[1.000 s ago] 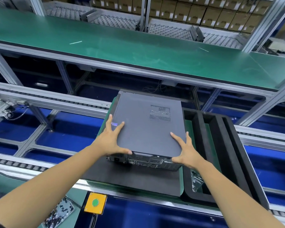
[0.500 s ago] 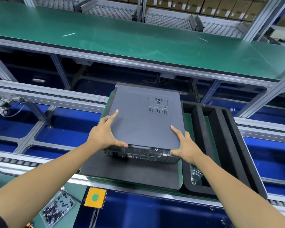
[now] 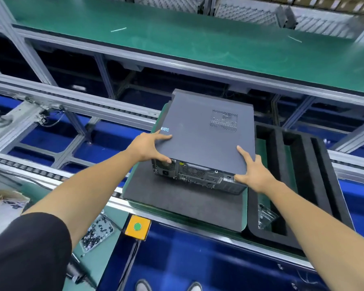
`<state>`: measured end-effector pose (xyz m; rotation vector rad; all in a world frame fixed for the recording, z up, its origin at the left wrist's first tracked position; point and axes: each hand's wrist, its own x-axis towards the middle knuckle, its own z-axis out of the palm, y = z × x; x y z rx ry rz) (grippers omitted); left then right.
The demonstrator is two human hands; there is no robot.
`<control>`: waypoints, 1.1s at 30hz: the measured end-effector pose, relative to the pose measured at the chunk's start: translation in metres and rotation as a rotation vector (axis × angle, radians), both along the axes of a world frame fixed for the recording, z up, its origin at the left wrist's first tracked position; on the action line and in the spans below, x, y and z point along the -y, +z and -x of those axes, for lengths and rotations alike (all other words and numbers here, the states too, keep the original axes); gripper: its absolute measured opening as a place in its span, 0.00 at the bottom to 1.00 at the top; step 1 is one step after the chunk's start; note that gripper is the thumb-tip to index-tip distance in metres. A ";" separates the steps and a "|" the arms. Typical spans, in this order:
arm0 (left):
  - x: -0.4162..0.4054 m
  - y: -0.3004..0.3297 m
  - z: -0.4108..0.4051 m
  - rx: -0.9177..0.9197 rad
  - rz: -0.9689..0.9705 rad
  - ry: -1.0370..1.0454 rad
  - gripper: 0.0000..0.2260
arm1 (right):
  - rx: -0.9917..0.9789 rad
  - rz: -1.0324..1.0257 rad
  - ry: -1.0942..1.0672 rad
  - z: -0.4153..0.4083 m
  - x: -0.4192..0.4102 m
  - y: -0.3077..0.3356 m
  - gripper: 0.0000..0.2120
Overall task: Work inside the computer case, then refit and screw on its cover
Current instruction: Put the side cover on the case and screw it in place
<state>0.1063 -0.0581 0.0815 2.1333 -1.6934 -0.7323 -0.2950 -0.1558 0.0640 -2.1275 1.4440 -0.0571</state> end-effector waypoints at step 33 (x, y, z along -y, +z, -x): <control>-0.397 -0.125 -0.127 0.316 -0.302 0.275 0.22 | -0.175 0.085 0.952 -0.318 -0.331 -0.111 0.18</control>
